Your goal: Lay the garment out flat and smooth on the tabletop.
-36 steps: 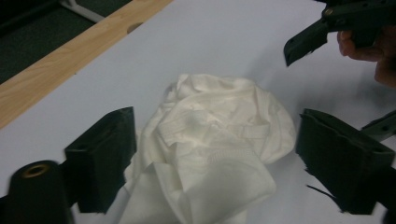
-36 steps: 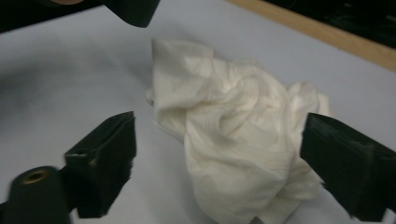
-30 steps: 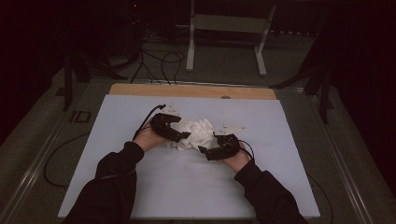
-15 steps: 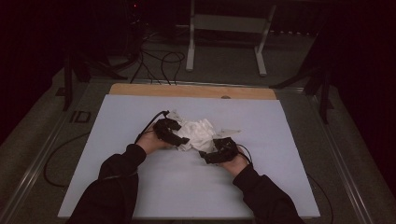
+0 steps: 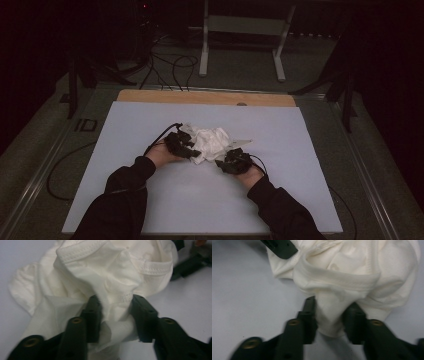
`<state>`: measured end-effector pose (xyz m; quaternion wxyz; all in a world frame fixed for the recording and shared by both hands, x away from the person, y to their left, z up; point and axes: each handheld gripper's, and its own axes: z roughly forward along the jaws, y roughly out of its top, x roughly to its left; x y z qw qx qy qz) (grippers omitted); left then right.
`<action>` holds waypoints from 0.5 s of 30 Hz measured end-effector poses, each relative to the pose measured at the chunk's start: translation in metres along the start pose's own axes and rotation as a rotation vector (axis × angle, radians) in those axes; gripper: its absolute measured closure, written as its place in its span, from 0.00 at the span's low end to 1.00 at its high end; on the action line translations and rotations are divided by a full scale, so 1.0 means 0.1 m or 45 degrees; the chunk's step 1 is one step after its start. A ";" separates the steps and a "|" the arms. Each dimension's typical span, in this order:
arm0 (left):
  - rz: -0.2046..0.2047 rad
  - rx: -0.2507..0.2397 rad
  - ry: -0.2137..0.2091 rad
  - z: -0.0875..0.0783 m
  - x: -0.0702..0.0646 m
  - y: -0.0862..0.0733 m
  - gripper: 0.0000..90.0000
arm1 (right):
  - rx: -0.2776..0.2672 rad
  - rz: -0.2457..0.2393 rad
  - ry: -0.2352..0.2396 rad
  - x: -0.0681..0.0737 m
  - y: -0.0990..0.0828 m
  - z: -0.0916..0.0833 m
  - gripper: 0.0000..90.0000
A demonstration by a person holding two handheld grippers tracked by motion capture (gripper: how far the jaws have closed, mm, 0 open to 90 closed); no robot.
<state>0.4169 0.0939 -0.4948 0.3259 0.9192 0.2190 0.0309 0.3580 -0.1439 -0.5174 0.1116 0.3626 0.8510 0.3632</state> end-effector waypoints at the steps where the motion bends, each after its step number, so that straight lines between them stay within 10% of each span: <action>1: 0.000 -0.007 -0.014 -0.01 0.00 -0.01 0.80 | 0.006 0.002 0.002 0.00 0.00 -0.01 0.85; 15: 0.116 0.017 -0.100 -0.20 -0.31 -0.04 0.93 | 0.005 -0.034 0.129 0.03 -0.07 -0.39 0.95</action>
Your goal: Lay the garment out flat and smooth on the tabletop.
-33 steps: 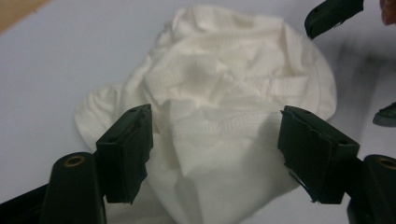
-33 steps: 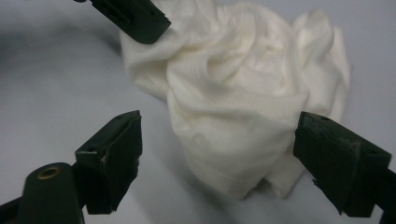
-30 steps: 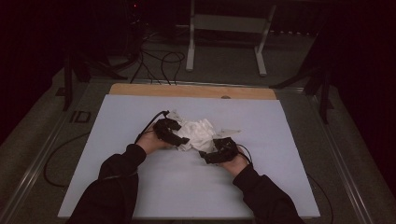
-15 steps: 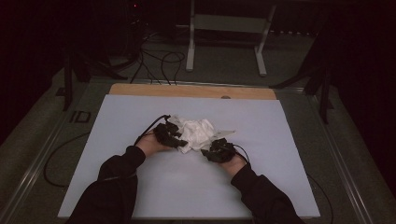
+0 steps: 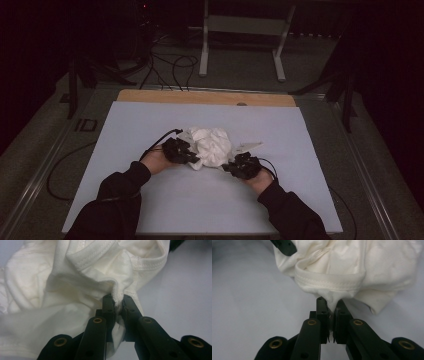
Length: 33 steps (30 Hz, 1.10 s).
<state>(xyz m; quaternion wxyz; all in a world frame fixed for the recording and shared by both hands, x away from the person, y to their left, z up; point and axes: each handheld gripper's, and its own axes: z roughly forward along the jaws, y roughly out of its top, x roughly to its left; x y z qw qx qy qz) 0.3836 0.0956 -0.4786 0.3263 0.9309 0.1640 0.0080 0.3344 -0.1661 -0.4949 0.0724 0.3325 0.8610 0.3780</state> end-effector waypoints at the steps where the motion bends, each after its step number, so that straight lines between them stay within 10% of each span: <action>1: 0.006 -0.001 -0.009 -0.02 -0.03 0.00 0.93 | -0.004 0.000 0.006 0.00 -0.01 -0.04 0.95; 18: 0.124 -0.072 -0.088 -0.54 -0.53 -0.02 0.93 | -0.039 -0.085 0.058 0.08 -0.08 -0.74 0.95; 33: -0.033 -0.098 0.120 -0.78 -0.12 -0.20 0.95 | -0.026 -0.088 0.019 -0.26 0.15 -0.79 0.94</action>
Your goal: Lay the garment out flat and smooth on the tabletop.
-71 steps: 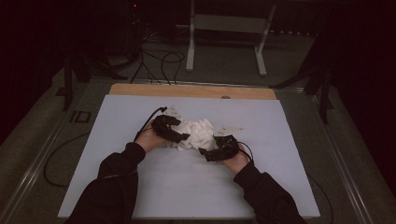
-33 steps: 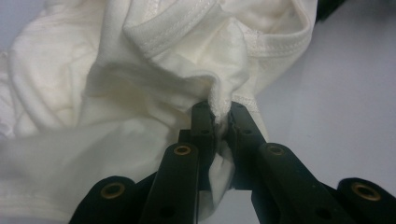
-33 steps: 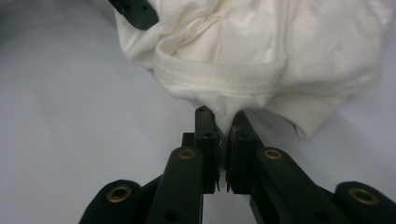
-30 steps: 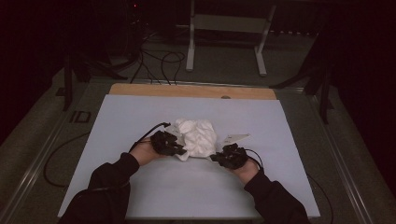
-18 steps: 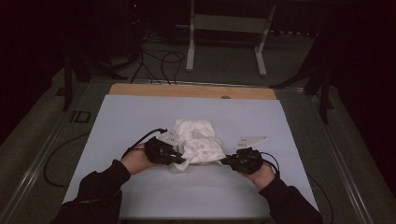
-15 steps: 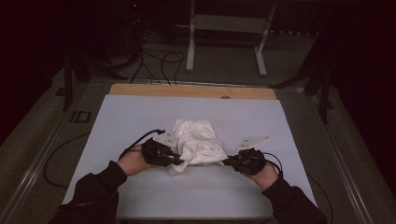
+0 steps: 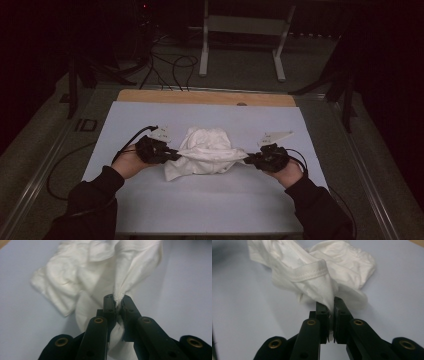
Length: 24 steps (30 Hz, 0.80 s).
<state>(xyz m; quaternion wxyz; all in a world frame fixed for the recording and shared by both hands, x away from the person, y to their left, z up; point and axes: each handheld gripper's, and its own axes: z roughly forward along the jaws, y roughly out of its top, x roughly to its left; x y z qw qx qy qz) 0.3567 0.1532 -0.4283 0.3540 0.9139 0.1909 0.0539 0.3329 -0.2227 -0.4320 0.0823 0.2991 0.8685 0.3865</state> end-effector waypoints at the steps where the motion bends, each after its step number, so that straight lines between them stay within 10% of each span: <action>1: 0.003 0.012 0.015 0.00 0.03 0.00 0.95 | 0.006 0.009 -0.007 -0.05 0.02 0.04 0.94; 15: -0.184 0.071 0.365 0.22 0.42 0.05 0.95 | 0.094 0.113 -0.031 -0.43 0.21 0.59 0.92; 24: -0.287 0.102 0.325 0.41 0.57 -0.05 0.94 | 0.093 0.140 -0.061 -0.58 0.30 0.71 0.84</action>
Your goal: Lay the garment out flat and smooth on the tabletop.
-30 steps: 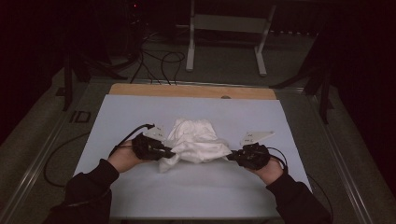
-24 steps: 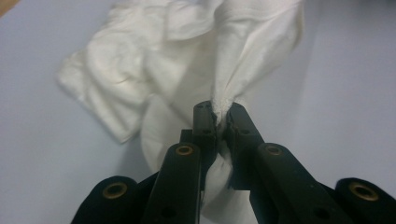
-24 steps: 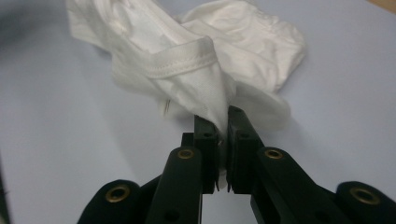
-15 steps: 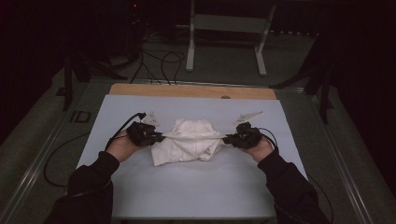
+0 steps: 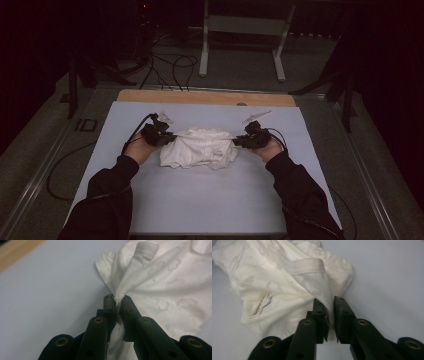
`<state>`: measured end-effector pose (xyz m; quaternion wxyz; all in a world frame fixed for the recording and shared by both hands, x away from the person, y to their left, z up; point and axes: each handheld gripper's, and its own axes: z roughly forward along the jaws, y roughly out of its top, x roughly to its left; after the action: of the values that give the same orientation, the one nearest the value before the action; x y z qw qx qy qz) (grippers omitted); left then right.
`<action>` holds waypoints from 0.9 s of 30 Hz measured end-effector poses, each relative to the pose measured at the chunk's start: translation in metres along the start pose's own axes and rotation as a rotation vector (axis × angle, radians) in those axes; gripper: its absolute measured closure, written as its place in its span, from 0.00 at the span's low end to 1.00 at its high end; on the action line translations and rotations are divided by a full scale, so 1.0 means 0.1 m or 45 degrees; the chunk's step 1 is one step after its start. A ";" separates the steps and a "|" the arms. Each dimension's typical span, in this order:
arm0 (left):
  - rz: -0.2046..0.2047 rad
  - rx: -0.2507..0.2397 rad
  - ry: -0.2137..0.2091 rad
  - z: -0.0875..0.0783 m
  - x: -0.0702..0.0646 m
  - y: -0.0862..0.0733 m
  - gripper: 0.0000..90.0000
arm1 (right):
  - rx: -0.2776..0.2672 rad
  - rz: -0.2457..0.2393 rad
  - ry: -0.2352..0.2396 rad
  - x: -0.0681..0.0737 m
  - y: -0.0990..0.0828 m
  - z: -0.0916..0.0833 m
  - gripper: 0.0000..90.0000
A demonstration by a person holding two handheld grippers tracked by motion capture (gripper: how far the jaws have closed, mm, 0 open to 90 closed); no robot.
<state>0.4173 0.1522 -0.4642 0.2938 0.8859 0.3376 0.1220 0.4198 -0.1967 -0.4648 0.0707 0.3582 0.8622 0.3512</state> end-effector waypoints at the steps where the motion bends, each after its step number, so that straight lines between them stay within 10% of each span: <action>1: -0.006 0.005 -0.005 0.01 0.01 -0.01 0.94 | 0.001 0.005 -0.008 -0.01 0.00 0.01 0.76; 3: -0.025 -0.009 -0.040 0.01 0.02 -0.04 0.90 | -0.003 0.016 -0.022 -0.03 0.00 0.01 0.59; 9: -0.061 -0.070 -0.168 -0.06 0.06 -0.10 0.36 | -0.038 0.028 0.026 -0.07 -0.01 -0.12 0.33; 18: -0.061 -0.111 -0.213 -0.01 0.12 -0.06 0.33 | -0.142 0.019 0.081 -0.06 0.20 -0.15 0.17; 27: -0.057 0.042 -0.193 0.25 0.20 -0.17 0.31 | -0.026 0.010 0.134 -0.04 0.22 0.27 0.22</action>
<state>0.4332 0.1646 -0.4940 0.3065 0.8896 0.3360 0.0422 0.4457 -0.1736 -0.4710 0.0276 0.3418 0.8597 0.3785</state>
